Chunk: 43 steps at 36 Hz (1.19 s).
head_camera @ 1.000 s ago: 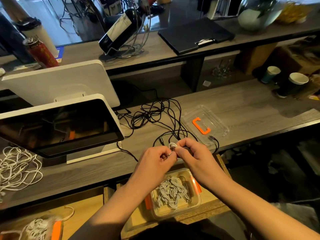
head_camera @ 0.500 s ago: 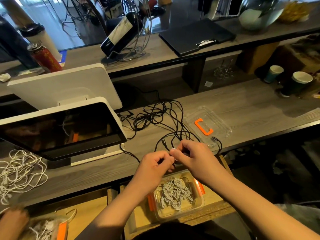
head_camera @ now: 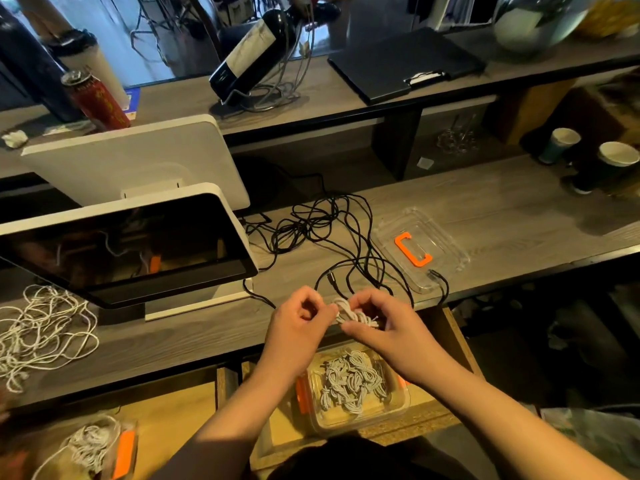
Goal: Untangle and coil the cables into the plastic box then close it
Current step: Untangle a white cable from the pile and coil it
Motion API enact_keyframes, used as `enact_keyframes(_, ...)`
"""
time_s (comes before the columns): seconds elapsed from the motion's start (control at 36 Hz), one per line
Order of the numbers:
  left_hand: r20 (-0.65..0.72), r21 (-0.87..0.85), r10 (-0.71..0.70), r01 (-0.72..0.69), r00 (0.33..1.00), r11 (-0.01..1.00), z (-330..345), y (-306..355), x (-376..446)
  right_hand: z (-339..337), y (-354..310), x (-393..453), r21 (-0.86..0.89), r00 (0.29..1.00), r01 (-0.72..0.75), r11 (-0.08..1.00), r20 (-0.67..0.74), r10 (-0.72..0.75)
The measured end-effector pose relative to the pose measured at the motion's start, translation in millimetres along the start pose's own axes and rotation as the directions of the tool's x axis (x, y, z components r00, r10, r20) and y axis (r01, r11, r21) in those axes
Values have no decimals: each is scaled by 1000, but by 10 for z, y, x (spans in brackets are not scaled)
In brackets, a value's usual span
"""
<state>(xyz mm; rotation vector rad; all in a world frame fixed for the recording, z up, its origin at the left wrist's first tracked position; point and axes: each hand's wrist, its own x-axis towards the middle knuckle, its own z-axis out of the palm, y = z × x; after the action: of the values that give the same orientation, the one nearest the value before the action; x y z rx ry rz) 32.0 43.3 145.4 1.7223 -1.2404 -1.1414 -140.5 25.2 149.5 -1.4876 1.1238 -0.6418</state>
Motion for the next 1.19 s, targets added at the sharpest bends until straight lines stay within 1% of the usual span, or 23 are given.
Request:
enact_keyframes(0.03,17,-53,-22,23,1000,998,8,1,5,3,17,-8,27,1000,-7,1000,-9,7)
enact_keyframes(0.08,97,-172,-73,89,993,981,26,-21,0,12,60,-20,65,999,-30,997,-15,31)
enact_keyframes(0.14,142,-247,-125,157,982,956,45,-24,-19,19,102,-31,94,998,-54,994,-28,57)
enact_keyframes(0.22,93,-391,-239,256,967,884,75,-72,-10,-5,159,-36,80,996,-70,994,-57,75)
enact_keyframes(0.28,86,-426,-286,295,954,856,76,-125,20,-21,207,-35,77,994,-84,993,-70,89)
enact_keyframes(0.31,107,-431,-300,316,948,845,74,-150,33,-26,240,-33,84,992,-96,992,-79,103)
enact_keyframes(0.42,212,-411,-343,402,915,818,90,-297,61,6,425,-15,116,976,-167,979,-118,181)
enact_keyframes(0.5,196,-341,-379,425,904,839,144,-482,101,53,615,14,101,962,-243,965,-104,253)
enact_keyframes(0.64,170,-312,-473,503,864,806,298,-726,136,137,896,79,78,915,-395,915,-51,399)
enact_keyframes(0.72,152,-303,-526,546,837,781,403,-826,156,173,1025,114,73,887,-445,893,-104,451)
enact_keyframes(0.78,132,-294,-554,566,822,770,457,-905,172,187,1096,131,67,865,-485,872,-110,490)
enact_keyframes(0.86,27,-151,-541,539,840,829,517,-1047,196,169,1199,162,-15,799,-600,800,-55,599)
enact_keyframes(0.92,-7,-96,-534,531,845,842,541,-1078,189,124,1238,167,-59,769,-639,767,-42,638)
enact_keyframes(1.03,-3,-78,-520,518,854,852,594,-1105,204,24,1306,161,-33,759,-651,758,-14,651)
enact_keyframes(1.08,-32,-94,-494,489,869,867,672,-1090,255,-86,1383,174,-3,754,-657,754,-21,657)
enact_keyframes(1.14,-53,-113,-466,459,883,881,769,-1056,310,-220,1456,200,19,751,-658,753,-65,657)
enact_keyframes(1.19,-34,-107,-446,441,894,891,888,-1027,382,-380,1535,240,26,751,-650,760,-128,647)
